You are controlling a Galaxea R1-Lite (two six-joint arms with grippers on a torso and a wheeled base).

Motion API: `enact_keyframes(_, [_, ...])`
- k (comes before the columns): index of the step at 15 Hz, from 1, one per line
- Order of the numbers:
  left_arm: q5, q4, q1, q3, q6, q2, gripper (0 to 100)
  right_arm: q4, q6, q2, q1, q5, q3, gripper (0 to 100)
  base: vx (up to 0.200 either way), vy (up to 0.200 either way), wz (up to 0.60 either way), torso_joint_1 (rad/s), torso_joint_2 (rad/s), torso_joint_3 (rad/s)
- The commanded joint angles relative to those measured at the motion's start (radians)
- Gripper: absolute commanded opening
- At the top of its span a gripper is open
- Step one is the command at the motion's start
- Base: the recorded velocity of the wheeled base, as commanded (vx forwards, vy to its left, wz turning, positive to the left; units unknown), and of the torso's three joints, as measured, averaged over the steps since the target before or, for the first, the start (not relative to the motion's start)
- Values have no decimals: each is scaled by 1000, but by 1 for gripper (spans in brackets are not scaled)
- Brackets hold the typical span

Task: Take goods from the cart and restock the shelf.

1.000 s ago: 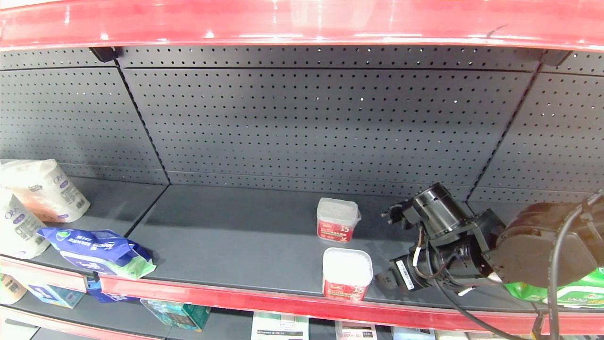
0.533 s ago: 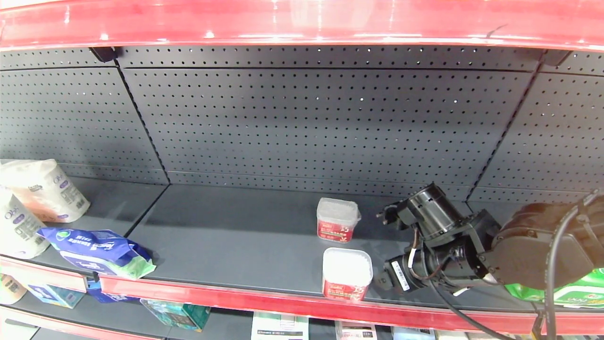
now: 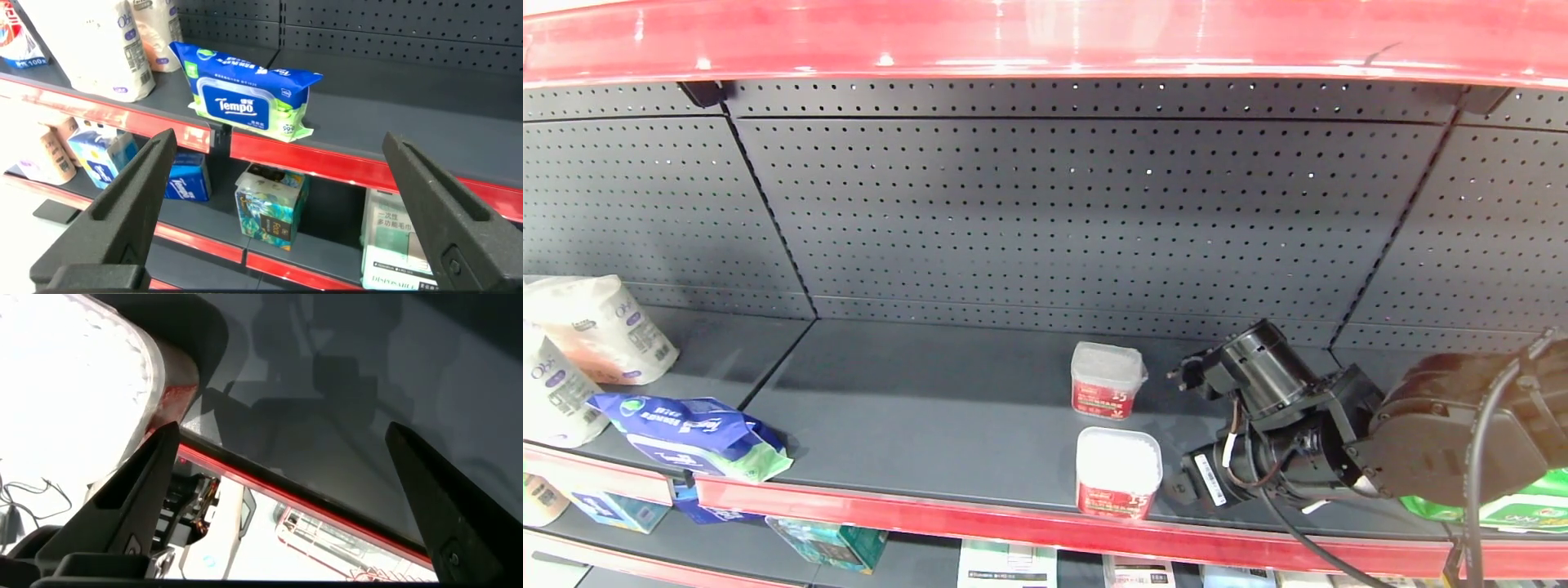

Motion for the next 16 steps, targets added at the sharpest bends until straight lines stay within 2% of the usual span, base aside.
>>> enact_keyframes(1, [0,1,0,0,0,1,100,0,0,-1,5,0,0,100,0,0,0,0,0,0])
enact_keyframes(16, [0,1,0,0,0,1,100,0,25,14,44,0,-10,100,0,0,0,0,0,0])
